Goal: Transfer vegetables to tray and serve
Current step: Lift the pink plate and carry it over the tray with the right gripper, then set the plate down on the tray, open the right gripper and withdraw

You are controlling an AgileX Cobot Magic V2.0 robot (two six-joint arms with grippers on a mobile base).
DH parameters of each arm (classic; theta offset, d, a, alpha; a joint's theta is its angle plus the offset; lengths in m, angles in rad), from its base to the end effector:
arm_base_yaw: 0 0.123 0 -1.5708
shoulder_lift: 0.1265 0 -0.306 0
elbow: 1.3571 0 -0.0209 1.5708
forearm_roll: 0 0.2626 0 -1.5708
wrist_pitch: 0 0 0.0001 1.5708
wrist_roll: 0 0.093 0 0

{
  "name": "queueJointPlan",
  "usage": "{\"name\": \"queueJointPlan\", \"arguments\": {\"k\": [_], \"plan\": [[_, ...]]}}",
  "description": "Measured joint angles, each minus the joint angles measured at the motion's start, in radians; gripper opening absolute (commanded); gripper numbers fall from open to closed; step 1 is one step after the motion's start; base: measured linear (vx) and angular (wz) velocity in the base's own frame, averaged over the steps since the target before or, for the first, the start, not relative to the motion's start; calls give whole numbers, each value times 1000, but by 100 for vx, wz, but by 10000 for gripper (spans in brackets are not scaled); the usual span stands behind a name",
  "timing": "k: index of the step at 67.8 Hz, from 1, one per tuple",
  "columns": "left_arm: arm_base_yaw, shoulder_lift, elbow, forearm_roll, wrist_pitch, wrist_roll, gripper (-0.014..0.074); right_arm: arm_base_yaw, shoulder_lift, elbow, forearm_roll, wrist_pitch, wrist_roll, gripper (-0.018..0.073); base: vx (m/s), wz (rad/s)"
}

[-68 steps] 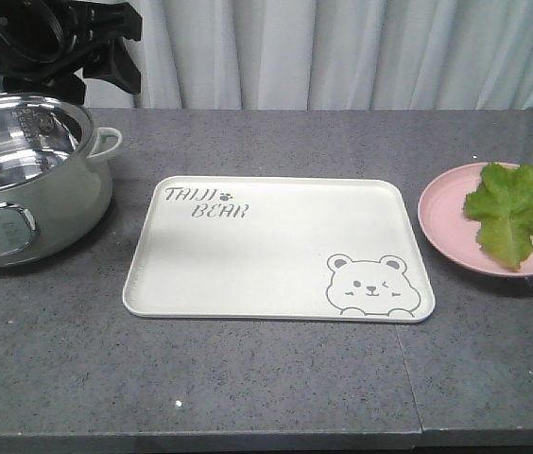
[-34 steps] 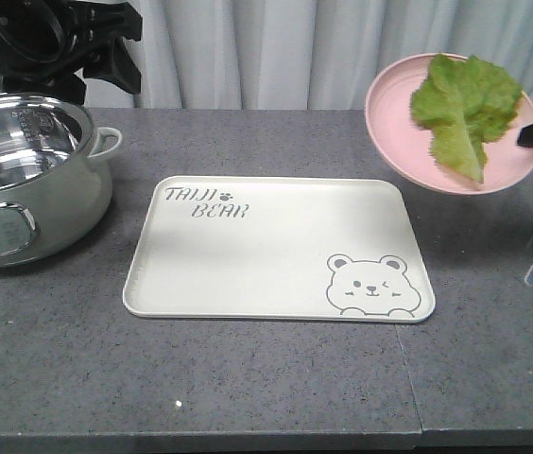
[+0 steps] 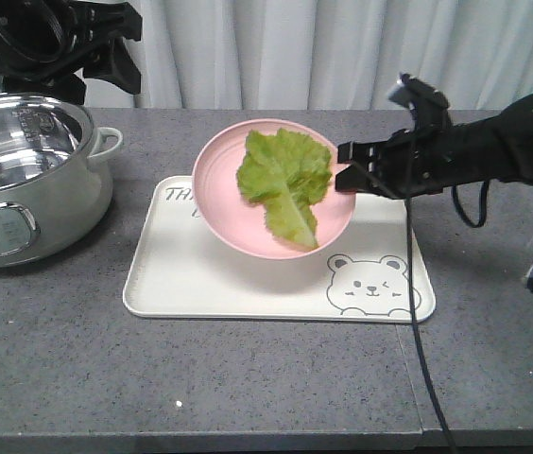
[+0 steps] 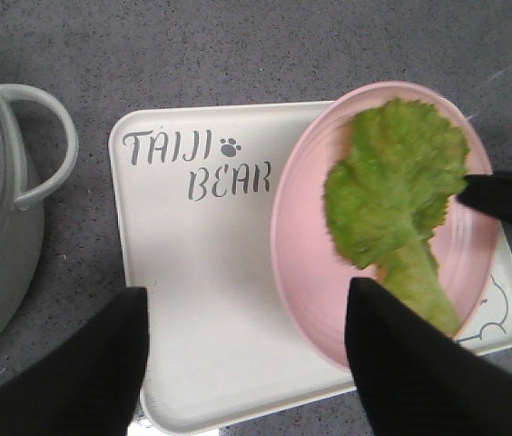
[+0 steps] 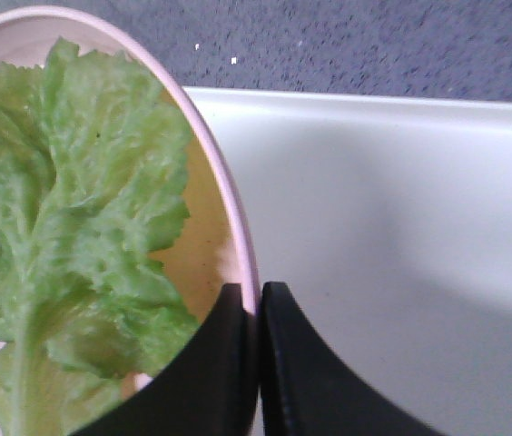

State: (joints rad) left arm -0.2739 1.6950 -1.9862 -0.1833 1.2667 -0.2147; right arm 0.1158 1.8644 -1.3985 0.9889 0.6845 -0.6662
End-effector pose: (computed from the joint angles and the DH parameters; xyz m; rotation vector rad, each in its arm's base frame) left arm 0.3521 -0.1157 0.4650 0.0827 2.4880 -0.4493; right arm 0.4229 0.0987 0.2680 -0.1721 2.3552 0.8116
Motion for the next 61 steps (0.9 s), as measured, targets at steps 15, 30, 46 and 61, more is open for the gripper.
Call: {"name": "queueJointPlan", "arguments": {"k": [15, 30, 46, 61], "plan": [[0, 0, 0, 0, 0, 0, 444, 38, 73, 0, -50, -48, -2, 78, 0, 0], [0, 0, 0, 0, 0, 0, 444, 38, 102, -1, -87, -55, -2, 244, 0, 0], [0, 0, 0, 0, 0, 0, 444, 38, 103, -4, -193, -67, 1, 359, 0, 0], [0, 0, 0, 0, 0, 0, 444, 38, 53, -4, -244, -84, 5, 360, 0, 0]]}}
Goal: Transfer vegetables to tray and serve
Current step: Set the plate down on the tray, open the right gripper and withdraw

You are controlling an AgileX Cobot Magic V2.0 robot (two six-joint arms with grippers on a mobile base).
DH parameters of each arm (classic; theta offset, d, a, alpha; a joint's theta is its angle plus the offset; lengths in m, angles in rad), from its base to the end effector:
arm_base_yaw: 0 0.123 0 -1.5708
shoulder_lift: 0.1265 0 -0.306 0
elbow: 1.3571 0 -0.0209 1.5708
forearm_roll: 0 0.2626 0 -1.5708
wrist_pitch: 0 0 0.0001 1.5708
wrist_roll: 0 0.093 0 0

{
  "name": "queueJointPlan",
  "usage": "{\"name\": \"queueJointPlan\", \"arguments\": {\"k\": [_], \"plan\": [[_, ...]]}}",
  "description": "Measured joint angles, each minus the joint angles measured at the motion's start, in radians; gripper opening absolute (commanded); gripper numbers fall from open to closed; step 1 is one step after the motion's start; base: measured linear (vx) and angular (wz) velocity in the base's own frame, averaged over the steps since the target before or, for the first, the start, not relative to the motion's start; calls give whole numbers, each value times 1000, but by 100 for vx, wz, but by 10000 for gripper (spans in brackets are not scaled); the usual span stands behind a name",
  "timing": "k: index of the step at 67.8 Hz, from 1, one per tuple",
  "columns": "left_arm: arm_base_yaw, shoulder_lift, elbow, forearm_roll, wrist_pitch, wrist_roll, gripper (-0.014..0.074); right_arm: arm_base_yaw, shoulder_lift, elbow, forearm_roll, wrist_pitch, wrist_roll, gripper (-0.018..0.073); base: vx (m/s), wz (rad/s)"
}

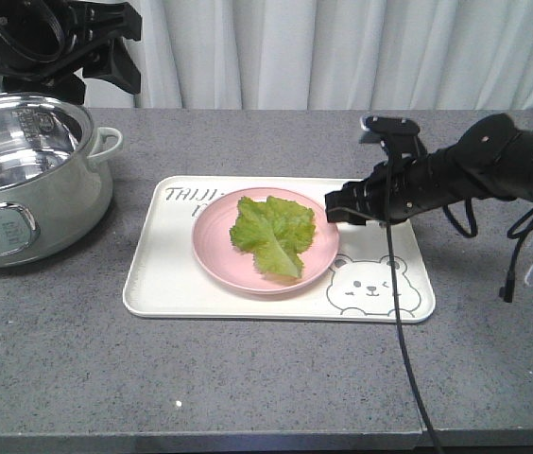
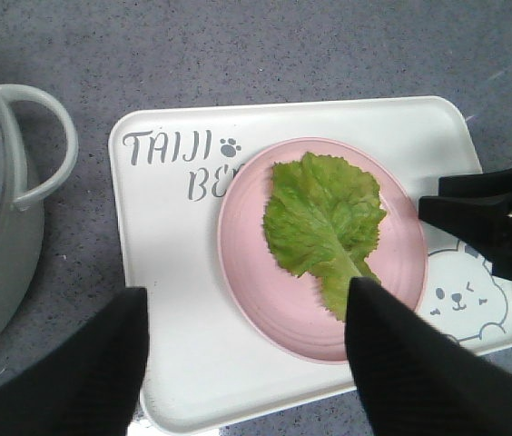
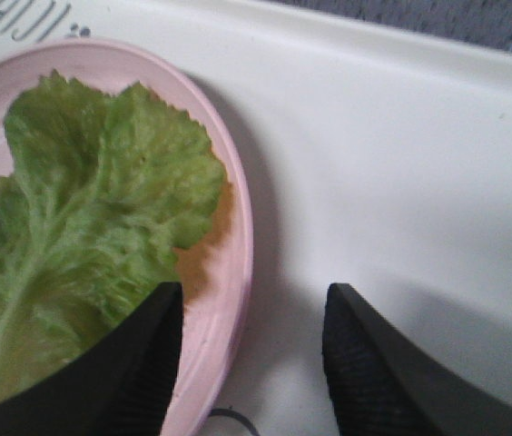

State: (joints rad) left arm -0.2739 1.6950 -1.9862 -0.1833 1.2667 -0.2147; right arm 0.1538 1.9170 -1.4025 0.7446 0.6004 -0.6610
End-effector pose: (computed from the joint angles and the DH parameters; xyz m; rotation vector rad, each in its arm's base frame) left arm 0.3521 -0.1157 0.4650 0.0827 2.4880 -0.4493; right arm 0.4301 0.1028 0.2386 -0.3713 2.4191 0.5460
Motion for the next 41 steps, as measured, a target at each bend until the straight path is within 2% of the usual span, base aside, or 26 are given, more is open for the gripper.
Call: {"name": "queueJointPlan", "arguments": {"k": [41], "plan": [[0, 0, 0, 0, 0, 0, 444, 0, -408, 0, -129, -14, 9, 357, 0, 0]]}}
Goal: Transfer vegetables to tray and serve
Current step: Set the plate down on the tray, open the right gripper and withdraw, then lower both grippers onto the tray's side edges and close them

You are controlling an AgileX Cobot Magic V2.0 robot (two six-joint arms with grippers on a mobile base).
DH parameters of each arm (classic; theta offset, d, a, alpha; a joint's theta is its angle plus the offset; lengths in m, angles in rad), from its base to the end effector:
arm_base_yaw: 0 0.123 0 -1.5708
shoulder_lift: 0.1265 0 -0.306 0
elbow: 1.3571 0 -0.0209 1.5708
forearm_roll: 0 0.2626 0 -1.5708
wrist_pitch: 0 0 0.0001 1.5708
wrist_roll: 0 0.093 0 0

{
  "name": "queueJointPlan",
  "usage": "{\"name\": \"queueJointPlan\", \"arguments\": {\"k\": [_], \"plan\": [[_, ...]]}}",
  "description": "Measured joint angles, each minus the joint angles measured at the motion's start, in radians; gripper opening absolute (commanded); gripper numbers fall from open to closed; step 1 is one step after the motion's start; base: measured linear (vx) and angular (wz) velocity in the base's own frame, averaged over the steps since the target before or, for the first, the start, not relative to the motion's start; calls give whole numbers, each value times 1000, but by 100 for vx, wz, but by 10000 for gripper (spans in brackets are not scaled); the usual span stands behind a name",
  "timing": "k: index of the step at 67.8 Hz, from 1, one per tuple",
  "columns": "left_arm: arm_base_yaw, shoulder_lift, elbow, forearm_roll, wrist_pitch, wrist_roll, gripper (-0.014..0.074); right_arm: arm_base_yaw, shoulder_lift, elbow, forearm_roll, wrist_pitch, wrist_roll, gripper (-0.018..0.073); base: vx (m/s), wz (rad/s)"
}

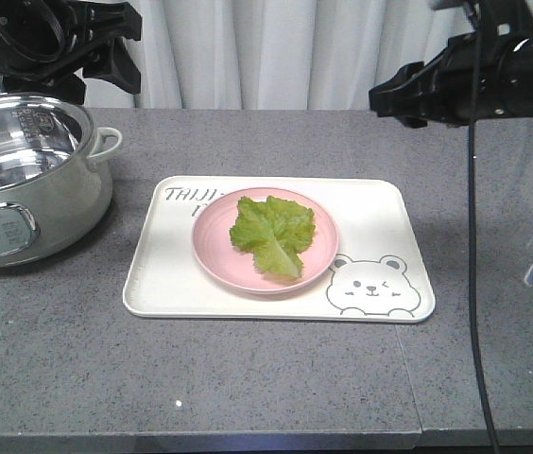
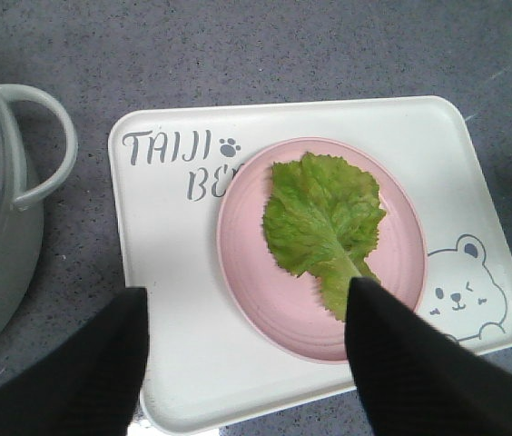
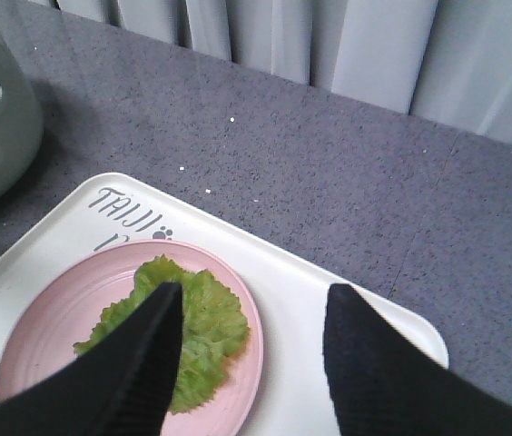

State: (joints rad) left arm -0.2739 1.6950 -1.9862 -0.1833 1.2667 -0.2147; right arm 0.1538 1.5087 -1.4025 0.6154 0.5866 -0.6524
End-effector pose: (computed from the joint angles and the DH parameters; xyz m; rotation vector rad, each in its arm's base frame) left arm 0.3521 -0.1157 0.4650 0.0827 2.4880 -0.4493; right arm 0.3504 0.0844 0.4007 -0.4781 2.0213 0.3594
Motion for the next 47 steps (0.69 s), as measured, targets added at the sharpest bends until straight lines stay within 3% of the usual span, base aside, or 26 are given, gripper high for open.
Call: {"name": "queueJointPlan", "arguments": {"k": [32, 47], "plan": [[0, 0, 0, -8, 0, 11, 444, 0, -45, 0, -299, 78, 247, 357, 0, 0], [0, 32, 0, -4, 0, 58, 444, 0, -45, 0, -506, 191, 453, 357, 0, 0]]}}
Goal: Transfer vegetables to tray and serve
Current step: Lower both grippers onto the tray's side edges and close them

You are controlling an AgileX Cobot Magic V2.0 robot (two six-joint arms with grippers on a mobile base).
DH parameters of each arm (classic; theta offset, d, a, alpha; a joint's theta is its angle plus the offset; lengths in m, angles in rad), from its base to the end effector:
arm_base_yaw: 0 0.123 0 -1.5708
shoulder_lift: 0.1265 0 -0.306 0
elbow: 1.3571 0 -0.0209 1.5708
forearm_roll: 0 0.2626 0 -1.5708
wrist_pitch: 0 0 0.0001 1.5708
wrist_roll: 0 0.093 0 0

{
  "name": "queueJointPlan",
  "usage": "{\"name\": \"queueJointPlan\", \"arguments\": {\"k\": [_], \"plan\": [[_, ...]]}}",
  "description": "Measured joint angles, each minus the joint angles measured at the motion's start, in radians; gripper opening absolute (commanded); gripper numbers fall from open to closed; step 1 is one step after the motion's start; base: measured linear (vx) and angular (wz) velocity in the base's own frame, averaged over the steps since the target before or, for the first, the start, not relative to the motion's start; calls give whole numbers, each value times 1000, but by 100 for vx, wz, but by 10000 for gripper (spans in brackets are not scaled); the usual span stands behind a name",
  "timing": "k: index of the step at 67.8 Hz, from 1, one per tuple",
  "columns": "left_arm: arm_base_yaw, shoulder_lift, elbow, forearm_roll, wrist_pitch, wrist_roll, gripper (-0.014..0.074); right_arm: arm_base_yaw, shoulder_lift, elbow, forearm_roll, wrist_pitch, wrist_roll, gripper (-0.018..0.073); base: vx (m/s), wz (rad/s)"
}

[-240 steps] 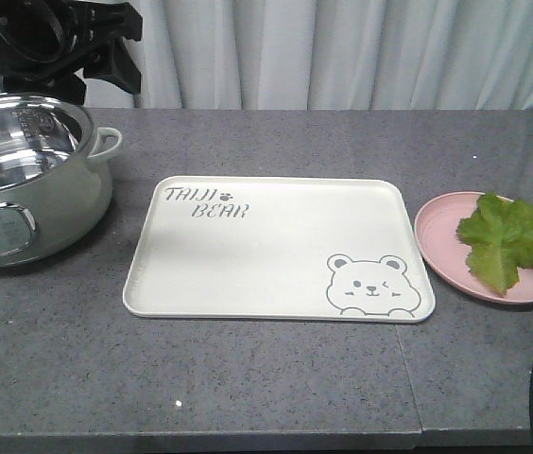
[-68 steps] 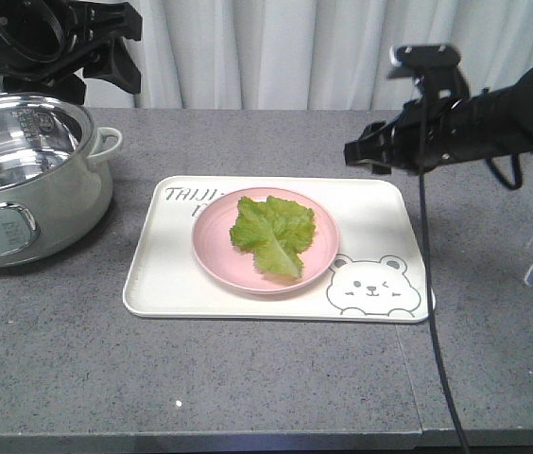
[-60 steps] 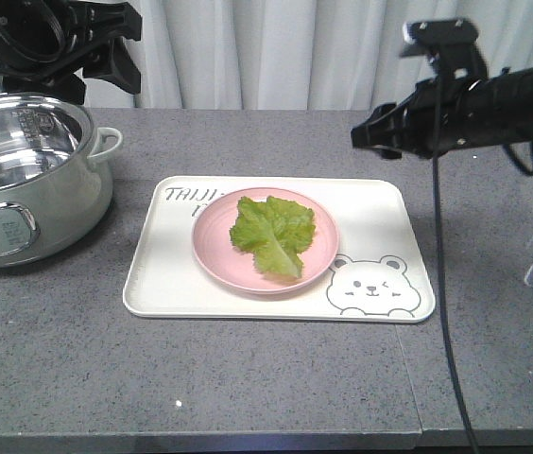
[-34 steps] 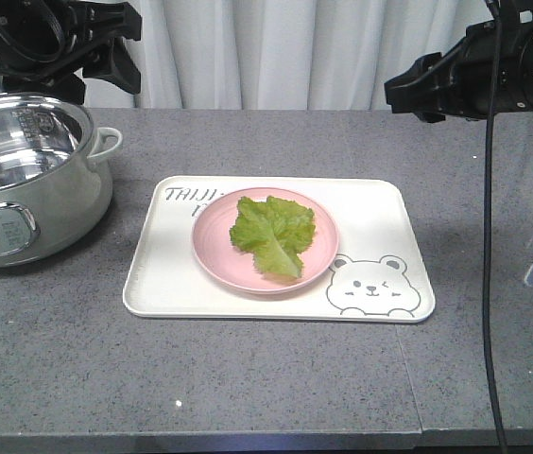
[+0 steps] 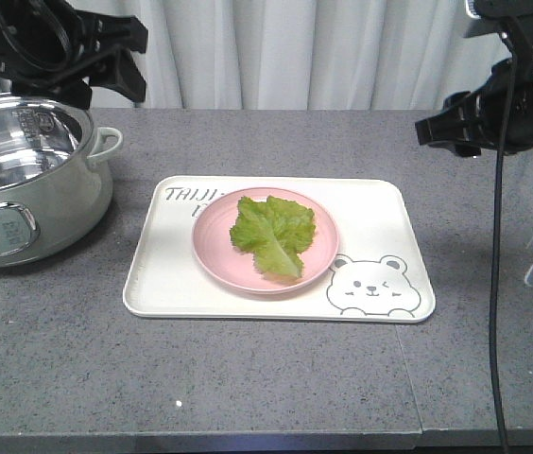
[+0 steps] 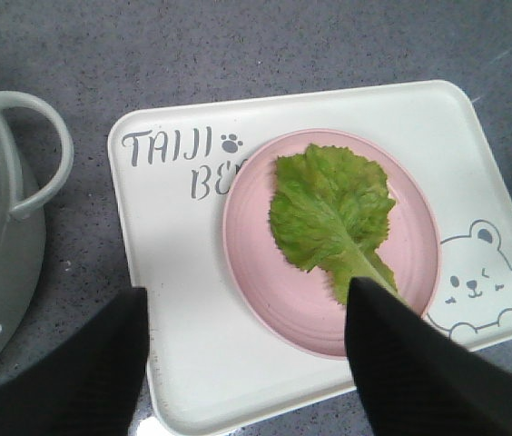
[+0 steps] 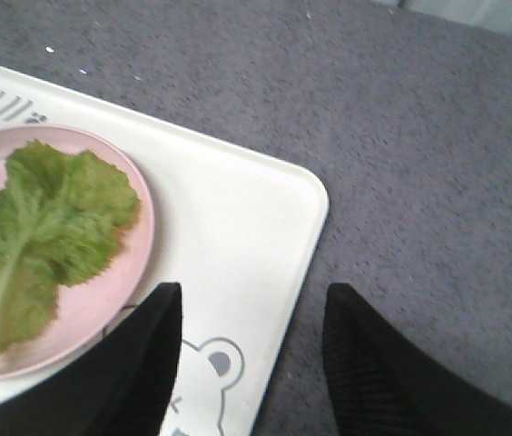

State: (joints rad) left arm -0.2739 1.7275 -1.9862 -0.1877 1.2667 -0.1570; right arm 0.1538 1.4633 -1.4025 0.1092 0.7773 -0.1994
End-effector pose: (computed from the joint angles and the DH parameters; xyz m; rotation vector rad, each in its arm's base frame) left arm 0.3625 -0.1190 0.4529 0.1522 2.5117 -0.4254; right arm 0.3306 0.0585 0.3936 -0.3563 2.2908 0.1051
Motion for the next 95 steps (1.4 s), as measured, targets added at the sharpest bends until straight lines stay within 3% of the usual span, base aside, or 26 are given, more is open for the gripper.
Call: {"name": "queueJointPlan", "arguments": {"k": [10, 19, 30, 60, 82, 95], "plan": [[0, 67, 0, 2, 0, 8, 444, -2, 12, 0, -109, 92, 107, 357, 0, 0], [0, 96, 0, 16, 0, 13, 444, -2, 59, 0, -118, 163, 125, 357, 0, 0], [0, 97, 28, 105, -4, 13, 444, -2, 128, 0, -117, 181, 146, 357, 0, 0], [1, 97, 340, 148, -14, 40, 444, -3, 238, 0, -67, 229, 156, 357, 0, 0], [1, 97, 366, 148, -49, 41, 444, -100, 267, 0, 76, 258, 98, 357, 0, 0], [1, 97, 366, 147, -74, 42, 444, -107, 281, 0, 126, 245, 60, 357, 0, 0]]}}
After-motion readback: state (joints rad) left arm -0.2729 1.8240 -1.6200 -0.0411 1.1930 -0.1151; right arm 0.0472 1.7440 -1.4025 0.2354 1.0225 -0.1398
